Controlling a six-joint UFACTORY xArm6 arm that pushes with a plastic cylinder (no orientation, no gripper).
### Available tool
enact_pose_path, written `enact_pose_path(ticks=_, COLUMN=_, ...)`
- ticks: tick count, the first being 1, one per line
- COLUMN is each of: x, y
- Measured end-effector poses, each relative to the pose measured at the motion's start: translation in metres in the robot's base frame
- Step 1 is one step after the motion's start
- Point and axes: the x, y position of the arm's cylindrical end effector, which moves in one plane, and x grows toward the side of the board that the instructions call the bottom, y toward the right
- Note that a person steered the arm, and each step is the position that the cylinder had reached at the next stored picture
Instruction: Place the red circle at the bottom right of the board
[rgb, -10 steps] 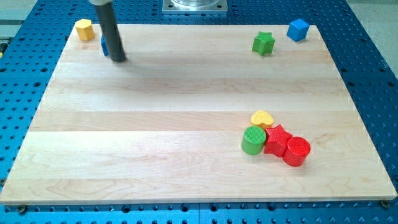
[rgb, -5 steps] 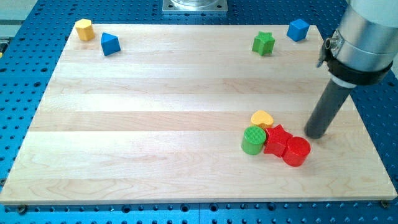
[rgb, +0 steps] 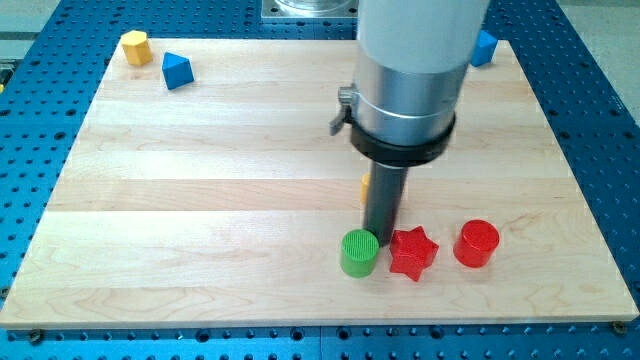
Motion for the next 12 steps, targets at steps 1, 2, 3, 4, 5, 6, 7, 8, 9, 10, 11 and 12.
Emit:
enact_pose_path(ticks=1, x=-0.017, y=0.03)
enact_pose_path(ticks=2, x=-0.02, y=0.08)
enact_pose_path(ticks=3, x=-0.004, y=0.127)
enact_pose_path(ticks=4, x=-0.022, y=0.142)
enact_pose_path(ticks=5, x=-0.008, y=0.1)
enact_pose_path(ticks=6, x=0.022, y=0.078)
enact_pose_path(ticks=7, x=0.026, y=0.066)
enact_pose_path(ticks=8, x=0.025, y=0.066)
enact_pose_path(ticks=9, x=0.024, y=0.14)
enact_pose_path(ticks=10, x=0.076, y=0.174)
enact_pose_path(ticks=11, x=0.078, y=0.17)
enact_pose_path(ticks=12, x=0.078, y=0.164)
